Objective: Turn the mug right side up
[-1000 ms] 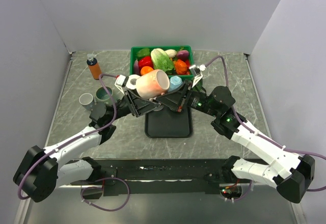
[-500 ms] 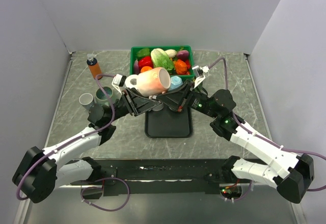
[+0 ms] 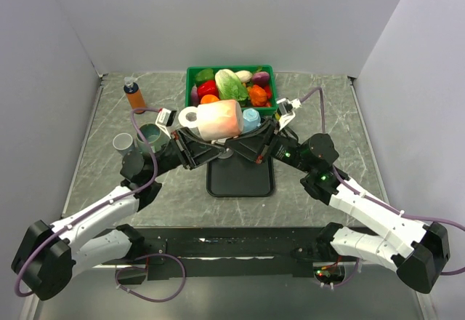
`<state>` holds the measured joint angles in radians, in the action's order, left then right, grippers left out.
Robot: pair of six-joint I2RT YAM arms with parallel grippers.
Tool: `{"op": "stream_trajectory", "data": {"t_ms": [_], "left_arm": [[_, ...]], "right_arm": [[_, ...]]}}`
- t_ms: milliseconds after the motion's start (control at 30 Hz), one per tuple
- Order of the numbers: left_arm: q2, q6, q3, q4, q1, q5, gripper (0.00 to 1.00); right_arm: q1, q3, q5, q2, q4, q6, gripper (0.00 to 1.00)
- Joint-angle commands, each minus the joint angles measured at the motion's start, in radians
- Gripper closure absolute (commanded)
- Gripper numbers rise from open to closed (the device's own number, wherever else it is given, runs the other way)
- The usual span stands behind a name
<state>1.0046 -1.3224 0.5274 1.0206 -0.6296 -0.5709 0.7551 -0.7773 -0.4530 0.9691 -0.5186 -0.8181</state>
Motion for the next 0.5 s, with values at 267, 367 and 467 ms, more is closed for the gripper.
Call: {"op": "stream_trajectory", "data": {"t_ms": [267, 367, 467], "left_arm": [[-0.11, 0.251, 0.155, -0.514, 0.008, 0.265, 0.99], [-0.116, 0.348, 0.236, -0.791, 0.008, 0.368, 0.99], [-0.126, 0.431, 0.292, -1.015, 0.008, 0.514, 0.99]], "right_arm": [[0.006, 0.01, 0.048, -0.035, 0.098, 0.099, 0.17], [0.004, 0.018, 0.1, -0.046, 0.155, 0.108, 0.13], [0.001, 0.006, 0.181, -0.052, 0.27, 0.119, 0.11]]}}
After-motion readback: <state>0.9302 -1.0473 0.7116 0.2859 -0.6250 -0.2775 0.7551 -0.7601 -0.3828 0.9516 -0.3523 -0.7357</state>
